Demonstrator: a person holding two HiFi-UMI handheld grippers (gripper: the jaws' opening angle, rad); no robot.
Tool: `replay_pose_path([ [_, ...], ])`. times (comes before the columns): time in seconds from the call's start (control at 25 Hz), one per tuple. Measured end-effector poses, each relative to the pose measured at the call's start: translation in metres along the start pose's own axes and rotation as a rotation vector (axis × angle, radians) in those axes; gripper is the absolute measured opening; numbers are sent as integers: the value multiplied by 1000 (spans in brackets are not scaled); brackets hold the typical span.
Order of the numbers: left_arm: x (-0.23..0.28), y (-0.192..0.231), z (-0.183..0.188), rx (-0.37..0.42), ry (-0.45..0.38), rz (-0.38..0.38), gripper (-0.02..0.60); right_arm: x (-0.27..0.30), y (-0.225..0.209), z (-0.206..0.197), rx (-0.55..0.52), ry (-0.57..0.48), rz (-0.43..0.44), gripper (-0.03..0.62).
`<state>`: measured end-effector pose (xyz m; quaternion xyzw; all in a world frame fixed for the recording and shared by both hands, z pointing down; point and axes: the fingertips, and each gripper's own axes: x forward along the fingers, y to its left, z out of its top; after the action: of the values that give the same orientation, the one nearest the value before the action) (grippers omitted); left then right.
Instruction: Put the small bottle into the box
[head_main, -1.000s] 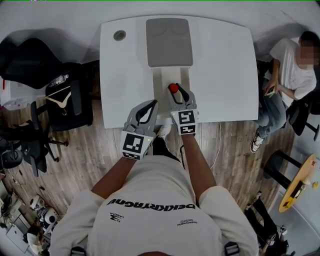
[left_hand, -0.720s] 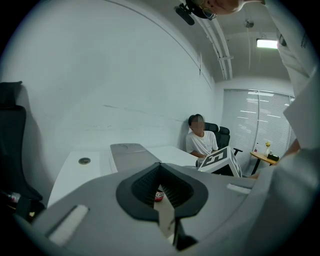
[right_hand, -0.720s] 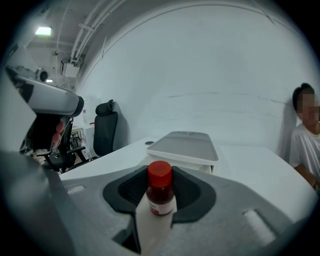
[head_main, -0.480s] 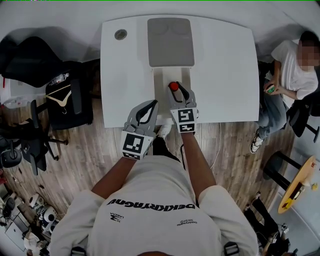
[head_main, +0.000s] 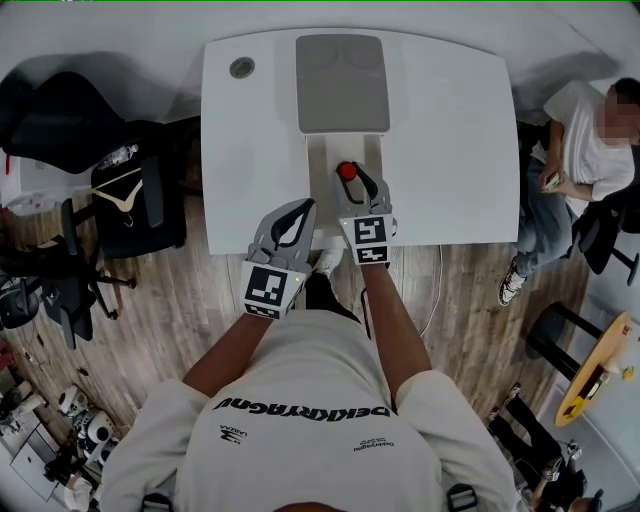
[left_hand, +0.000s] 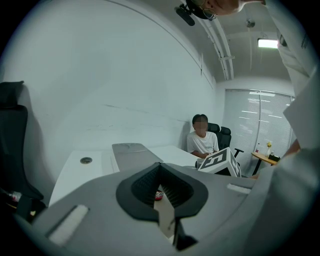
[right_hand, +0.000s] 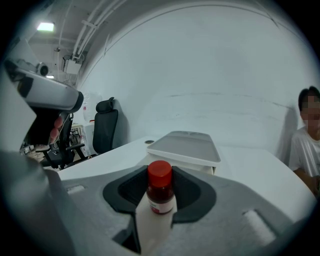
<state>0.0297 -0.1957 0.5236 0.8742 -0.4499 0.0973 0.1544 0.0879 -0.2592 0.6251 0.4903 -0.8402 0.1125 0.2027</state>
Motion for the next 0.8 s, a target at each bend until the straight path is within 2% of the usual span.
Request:
replay_pose_path([
  [0.48, -2, -3, 0, -13, 8, -10, 8, 0, 2, -2, 7, 26, 16, 143],
  [0.8, -4, 1, 3, -6, -6, -8, 8, 4, 7, 1, 36, 28, 34, 209],
])
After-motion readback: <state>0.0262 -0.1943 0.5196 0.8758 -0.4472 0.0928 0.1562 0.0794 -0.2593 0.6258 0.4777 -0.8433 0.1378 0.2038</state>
